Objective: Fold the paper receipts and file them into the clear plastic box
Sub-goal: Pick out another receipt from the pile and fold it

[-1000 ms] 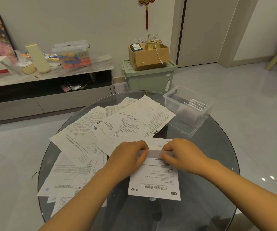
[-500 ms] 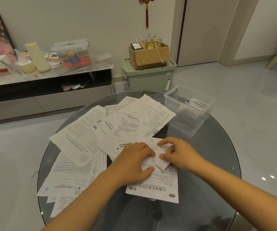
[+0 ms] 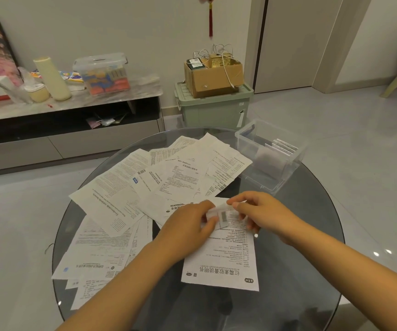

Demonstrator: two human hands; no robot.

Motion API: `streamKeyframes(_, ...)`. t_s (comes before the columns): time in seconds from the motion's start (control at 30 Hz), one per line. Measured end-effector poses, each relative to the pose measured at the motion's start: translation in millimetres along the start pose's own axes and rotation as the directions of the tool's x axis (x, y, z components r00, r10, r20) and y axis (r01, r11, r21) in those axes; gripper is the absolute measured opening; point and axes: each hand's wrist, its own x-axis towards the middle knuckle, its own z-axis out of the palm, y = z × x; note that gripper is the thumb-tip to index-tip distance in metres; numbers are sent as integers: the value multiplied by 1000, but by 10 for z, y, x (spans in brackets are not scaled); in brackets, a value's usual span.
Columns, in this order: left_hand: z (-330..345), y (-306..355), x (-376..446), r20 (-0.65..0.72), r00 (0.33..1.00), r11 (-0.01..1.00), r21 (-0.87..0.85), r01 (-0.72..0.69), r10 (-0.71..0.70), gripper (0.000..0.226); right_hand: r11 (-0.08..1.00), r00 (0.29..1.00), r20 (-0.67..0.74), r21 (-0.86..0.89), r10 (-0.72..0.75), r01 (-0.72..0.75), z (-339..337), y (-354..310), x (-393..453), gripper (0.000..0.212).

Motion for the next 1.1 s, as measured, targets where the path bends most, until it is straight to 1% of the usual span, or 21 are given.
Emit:
streamKeyframes(0.03, 3, 2, 9, -26, 999, 999, -22, 31, -31, 22, 1000, 1000, 6, -6, -13, 13, 10, 9, 7, 16)
streamKeyframes(0.1, 24, -11, 25, -57, 995, 994, -81, 72, -77, 38, 998, 999, 27, -43, -47, 48, 38, 31, 20, 14)
streamKeyframes(0.17, 51, -43, 34, -56, 994, 990, -113, 90, -96, 50, 992, 996, 58, -95, -74, 79, 76, 48, 37, 16)
streamKeyframes(0.23, 73, -60, 29, -34, 994, 989, -107, 100, -104, 54, 985, 994, 50, -140, -92, 99, 107, 76, 61, 19)
streamKeyframes(0.37, 92, -73, 42, -59, 994, 995, -56, 88, -92, 54, 963, 992, 8, -239, -124, 122, 140, 131, 97, 23)
streamKeyframes(0.43, 86, -79, 54, -37, 995, 996, -10, 90, -90, 51, 947, 990, 8, -292, -139, 135, 153, 141, 97, 24)
streamKeyframes(0.5, 85, -90, 61, -19, 994, 994, -2, 106, -106, 50, 927, 986, 4, -341, -167, 158, 167, 141, 91, 27)
streamKeyframes(0.57, 85, -80, 50, -19, 991, 990, -37, 134, -135, 50, 900, 980, 4, -395, -199, 185, 189, 147, 82, 31)
streamKeyframes(0.63, 79, -63, 47, -30, 983, 976, -129, 178, -183, 48, 876, 974, 19, -434, -224, 210, 208, 147, 68, 37)
streamKeyframes(0.7, 62, -47, 65, -48, 967, 942, -244, 231, -250, 39, 839, 969, 34, -492, -247, 231, 223, 133, 51, 44)
streamKeyframes(0.77, 47, -27, 85, -38, 943, 882, -369, 293, -330, 32, 780, 960, 17, -579, -280, 238, 223, 105, 28, 49)
streamKeyframes(0.83, 34, 5, 95, -9, 914, 789, -508, 345, -405, 31, 721, 944, 1, -645, -329, 252, 211, 66, -1, 53)
streamKeyframes(0.9, 11, 42, 113, 14, 885, 675, -641, 365, -465, 33, 686, 927, 2, -672, -375, 279, 188, 13, -15, 55)
streamKeyframes(0.93, -20, 71, 125, 14, 874, 625, -694, 358, -485, 34, 667, 916, -2, -685, -402, 292, 174, -15, -20, 53)
streamKeyframes(1.0, -97, 129, 160, 3, 863, 550, -769, 325, -505, 32, 632, 883, -34, -710, -469, 309, 132, -62, -25, 41)
streamKeyframes(1.03, -143, 167, 197, -3, 867, 539, -784, 307, -499, 28, 633, 862, -65, -707, -503, 316, 95, -85, -18, 34)
streamKeyframes(1.1, -229, 244, 251, -6, 885, 553, -782, 286, -466, 16, 684, 833, -136, -648, -536, 334, 27, -112, 5, 24)
